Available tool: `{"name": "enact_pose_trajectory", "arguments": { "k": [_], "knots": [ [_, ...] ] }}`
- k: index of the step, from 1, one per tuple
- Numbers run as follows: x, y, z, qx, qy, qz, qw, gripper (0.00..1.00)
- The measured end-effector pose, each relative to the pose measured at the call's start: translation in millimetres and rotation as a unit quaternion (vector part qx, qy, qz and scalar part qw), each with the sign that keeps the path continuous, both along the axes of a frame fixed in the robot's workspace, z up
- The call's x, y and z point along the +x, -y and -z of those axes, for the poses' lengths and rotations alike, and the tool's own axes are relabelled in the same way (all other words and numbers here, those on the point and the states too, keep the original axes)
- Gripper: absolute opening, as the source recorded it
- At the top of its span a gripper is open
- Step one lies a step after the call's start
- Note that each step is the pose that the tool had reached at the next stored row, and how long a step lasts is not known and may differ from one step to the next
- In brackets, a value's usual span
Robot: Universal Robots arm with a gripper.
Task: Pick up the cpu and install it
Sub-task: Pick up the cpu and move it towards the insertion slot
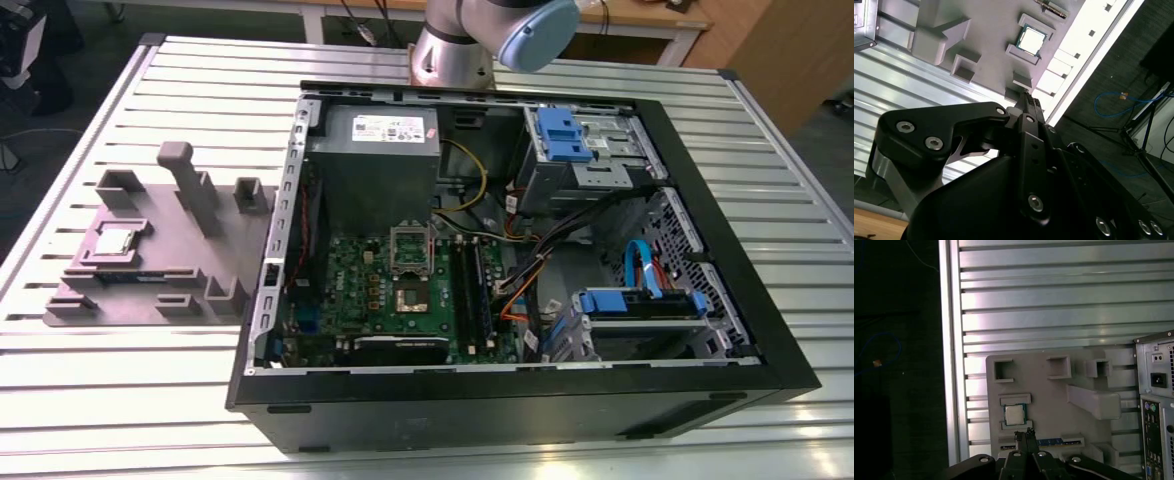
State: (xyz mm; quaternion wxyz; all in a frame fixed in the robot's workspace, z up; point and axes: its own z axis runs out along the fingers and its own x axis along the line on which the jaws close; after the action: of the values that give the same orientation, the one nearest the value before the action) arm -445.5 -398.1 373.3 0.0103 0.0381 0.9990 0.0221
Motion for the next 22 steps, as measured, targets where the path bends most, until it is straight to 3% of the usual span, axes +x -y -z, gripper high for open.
{"name": "enact_pose_trajectory", "arguments": {
  "k": [2,6,11,12,14,16,18,19,22],
  "knots": [
    [0.0,0.0,0.0,0.0000,0.0000,0.000,1.00000,0.11],
    [0.0,0.0,0.0,0.0000,0.0000,0.000,1.00000,0.35],
    [-0.1,0.0,0.0,0.0000,0.0000,0.000,1.00000,0.47],
    [-0.1,0.0,0.1,0.0000,0.0000,-0.001,1.00000,0.53],
    [-0.1,0.0,0.9,0.0000,-0.0001,-0.002,1.00000,0.53],
    [-0.1,-0.1,2.4,-0.0003,-0.0043,-0.005,0.99998,0.53],
    [0.4,0.0,3.3,-0.0017,-0.0126,-0.007,0.99990,0.53],
    [0.5,-0.1,3.6,-0.0026,-0.0152,-0.007,0.99986,0.53],
    [0.5,0.0,3.6,-0.0040,-0.0158,-0.008,0.99984,0.53]
  ]
}}
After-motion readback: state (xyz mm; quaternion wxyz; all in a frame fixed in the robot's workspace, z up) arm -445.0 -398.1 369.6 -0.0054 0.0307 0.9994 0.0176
